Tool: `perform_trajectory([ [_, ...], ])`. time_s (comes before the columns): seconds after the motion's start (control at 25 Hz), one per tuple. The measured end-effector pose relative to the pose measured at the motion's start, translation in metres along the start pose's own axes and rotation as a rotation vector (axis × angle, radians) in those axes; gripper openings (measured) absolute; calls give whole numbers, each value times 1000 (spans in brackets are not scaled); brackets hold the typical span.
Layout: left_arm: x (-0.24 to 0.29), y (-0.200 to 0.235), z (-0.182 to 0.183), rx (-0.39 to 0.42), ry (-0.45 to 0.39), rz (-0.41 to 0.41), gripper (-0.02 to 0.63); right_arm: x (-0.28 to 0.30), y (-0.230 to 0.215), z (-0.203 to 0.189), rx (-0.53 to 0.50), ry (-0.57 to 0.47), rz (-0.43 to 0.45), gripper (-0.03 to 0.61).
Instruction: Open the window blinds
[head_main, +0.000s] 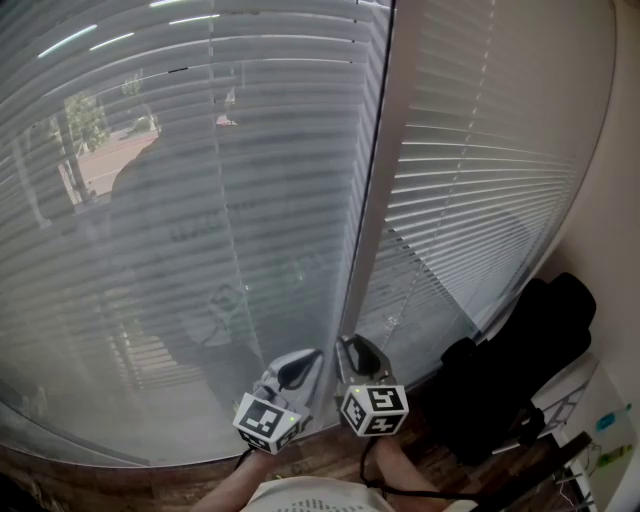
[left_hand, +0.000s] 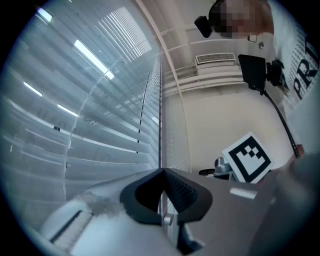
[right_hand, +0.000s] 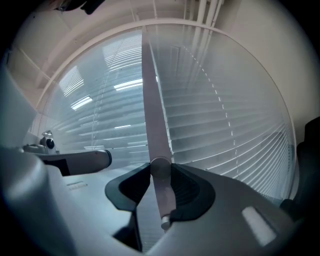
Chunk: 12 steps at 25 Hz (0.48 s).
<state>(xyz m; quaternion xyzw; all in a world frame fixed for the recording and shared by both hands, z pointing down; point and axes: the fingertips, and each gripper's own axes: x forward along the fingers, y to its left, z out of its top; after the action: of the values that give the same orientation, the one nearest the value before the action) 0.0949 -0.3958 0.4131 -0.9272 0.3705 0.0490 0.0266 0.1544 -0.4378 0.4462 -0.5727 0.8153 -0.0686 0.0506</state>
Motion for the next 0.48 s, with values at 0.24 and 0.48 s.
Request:
perform_trajectory([
  [0.24,0,-1,-1,-2,-8,-13,-8,-8,4,3,-276,42,-8,137],
  [0.48,1,-2,-1,-2,-12,-21,-8,-9,14,9,-620,45,1,137],
])
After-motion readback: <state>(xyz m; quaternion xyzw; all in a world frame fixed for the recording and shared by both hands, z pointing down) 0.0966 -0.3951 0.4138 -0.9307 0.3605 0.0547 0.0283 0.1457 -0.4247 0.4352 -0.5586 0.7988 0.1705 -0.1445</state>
